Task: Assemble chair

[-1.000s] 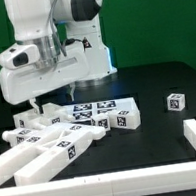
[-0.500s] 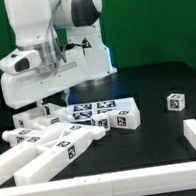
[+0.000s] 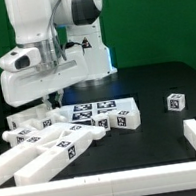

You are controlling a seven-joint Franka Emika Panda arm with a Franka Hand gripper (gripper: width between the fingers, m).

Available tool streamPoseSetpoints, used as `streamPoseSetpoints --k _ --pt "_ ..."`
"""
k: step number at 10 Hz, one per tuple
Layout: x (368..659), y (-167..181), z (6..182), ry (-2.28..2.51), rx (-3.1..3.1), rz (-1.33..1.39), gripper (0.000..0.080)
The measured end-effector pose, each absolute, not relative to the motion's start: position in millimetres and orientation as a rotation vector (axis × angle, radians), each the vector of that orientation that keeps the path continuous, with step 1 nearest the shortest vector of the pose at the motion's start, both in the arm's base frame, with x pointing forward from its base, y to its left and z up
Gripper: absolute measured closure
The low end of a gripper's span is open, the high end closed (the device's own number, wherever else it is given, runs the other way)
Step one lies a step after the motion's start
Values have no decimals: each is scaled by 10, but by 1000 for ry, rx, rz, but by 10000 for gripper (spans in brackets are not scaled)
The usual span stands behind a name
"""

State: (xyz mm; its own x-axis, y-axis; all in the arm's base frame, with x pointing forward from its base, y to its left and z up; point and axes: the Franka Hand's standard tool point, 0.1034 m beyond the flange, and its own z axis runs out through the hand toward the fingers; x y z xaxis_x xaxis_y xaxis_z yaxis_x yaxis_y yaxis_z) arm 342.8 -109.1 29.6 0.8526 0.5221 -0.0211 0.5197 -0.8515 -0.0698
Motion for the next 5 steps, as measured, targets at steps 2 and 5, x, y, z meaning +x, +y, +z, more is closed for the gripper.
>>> streamPoseSetpoints --k 2,5 --pt "3482 -1042 612 -882 -2979 31 773" --pt "3742 -795 879 -1068 -2989 -73 773"
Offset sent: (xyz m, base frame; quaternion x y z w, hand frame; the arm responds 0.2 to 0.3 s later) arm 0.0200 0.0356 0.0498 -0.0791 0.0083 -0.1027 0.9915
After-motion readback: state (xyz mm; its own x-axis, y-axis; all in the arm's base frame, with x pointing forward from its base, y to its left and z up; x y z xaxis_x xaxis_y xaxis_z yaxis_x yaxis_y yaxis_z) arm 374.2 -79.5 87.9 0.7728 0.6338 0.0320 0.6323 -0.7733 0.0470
